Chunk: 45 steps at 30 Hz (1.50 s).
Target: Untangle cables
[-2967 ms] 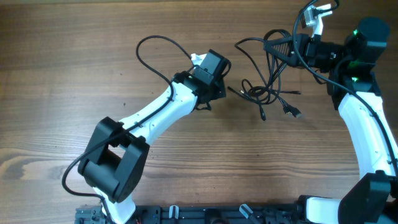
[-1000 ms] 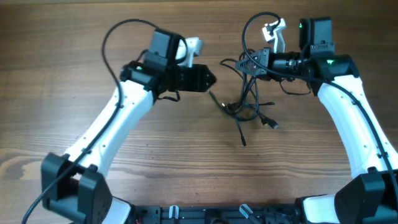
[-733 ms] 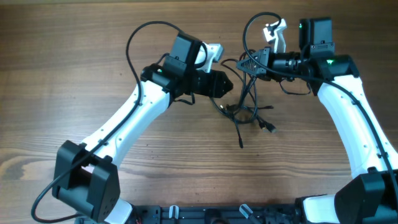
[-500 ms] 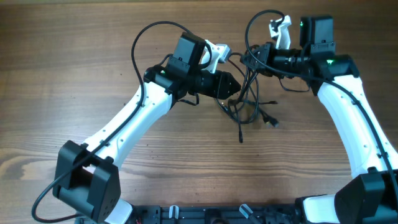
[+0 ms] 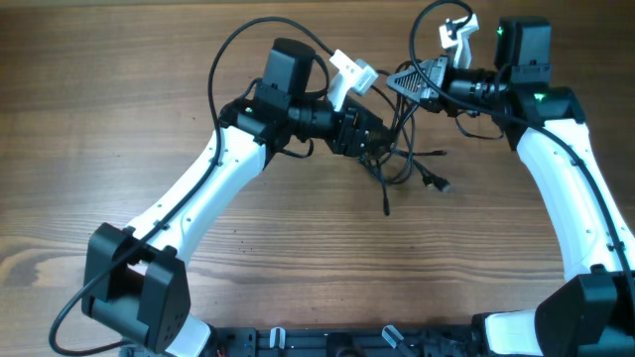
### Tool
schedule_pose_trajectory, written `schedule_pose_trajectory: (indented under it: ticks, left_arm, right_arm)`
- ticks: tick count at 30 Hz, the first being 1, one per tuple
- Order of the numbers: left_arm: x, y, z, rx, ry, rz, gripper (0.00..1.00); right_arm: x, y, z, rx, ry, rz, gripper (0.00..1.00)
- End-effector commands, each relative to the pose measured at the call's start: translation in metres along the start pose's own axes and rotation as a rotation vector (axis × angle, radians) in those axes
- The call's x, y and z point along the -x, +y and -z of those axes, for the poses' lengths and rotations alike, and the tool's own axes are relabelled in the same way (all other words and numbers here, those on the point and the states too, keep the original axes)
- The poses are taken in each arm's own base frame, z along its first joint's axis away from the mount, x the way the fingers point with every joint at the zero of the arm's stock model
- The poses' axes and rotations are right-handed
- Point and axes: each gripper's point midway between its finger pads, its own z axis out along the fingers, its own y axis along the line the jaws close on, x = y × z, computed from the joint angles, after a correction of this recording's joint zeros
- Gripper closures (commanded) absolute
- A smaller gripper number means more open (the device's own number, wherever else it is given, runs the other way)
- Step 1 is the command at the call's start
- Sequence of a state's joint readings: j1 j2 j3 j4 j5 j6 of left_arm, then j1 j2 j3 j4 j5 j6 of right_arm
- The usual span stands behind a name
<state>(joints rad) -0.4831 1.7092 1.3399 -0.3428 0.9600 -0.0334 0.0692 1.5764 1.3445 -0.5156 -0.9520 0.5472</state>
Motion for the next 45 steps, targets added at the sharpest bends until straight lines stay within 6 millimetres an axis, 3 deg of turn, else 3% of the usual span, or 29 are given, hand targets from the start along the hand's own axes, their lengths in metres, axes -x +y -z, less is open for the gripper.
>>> schedule_pose_trajectory:
  ticks: [1,7,10,12,13,15,16,17,18,21,24,29,32,38,45]
  left_arm:
    - [-0.001,0.002,-0.008,0.037,0.005,-0.041,0.43]
    - [0.007,-0.013,-0.02,0.003,-0.018,-0.059,0.48]
    - [0.01,-0.016,-0.022,-0.004,-0.025,-0.055,0.7]
    - [0.01,-0.013,-0.02,0.0,-0.027,0.003,0.96]
    - [0.01,-0.013,-0.019,-0.001,-0.027,0.029,0.96]
    - [0.012,-0.009,-0.016,0.004,-0.034,0.144,0.96]
    - [0.013,-0.007,-0.014,0.007,-0.039,0.197,0.96]
    - [0.014,-0.003,-0.01,0.013,-0.047,0.265,0.96]
    - [0.016,0.001,-0.006,0.02,-0.058,0.342,0.96]
    - [0.024,0.01,0.008,0.003,-0.09,0.517,0.96]
    - [0.038,0.003,0.023,-0.09,-0.114,0.571,0.96]
    - [0.074,-0.03,0.049,-0.297,-0.147,0.527,0.96]
    - [0.087,-0.046,0.058,-0.359,-0.156,0.495,0.96]
    - [0.093,-0.054,0.063,-0.393,-0.149,0.544,0.96]
    - [0.1,-0.066,0.075,-0.439,-0.137,0.562,0.96]
  right_arm:
    - [0.0,0.031,0.007,0.097,0.015,0.032,0.96]
    - [0.003,0.034,0.003,0.09,-0.002,0.035,0.96]
    - [0.009,0.026,0.003,0.043,-0.036,0.032,0.96]
    - [0.017,0.016,0.005,-0.011,-0.078,0.029,0.95]
    - [0.024,0.006,0.007,-0.061,-0.115,0.025,0.93]
    - [0.039,-0.015,0.015,-0.175,-0.196,0.014,0.76]
    - [0.045,-0.026,0.021,-0.227,-0.233,0.005,0.63]
    - [0.05,-0.033,0.025,-0.259,-0.258,-0.002,0.39]
    - [0.054,-0.038,0.03,-0.278,-0.277,-0.008,0.26]
    - [0.062,-0.048,0.046,-0.291,-0.31,-0.022,0.15]
    - [0.062,-0.047,0.051,-0.275,-0.282,0.094,0.14]
    - [0.037,-0.047,0.038,-0.287,-0.138,0.383,0.11]
    - [0.02,-0.034,0.022,-0.203,-0.048,0.566,0.1]
    - [0.013,-0.039,-0.003,-0.176,0.007,0.643,0.09]
    - [-0.002,-0.061,-0.045,-0.114,0.099,0.616,0.1]
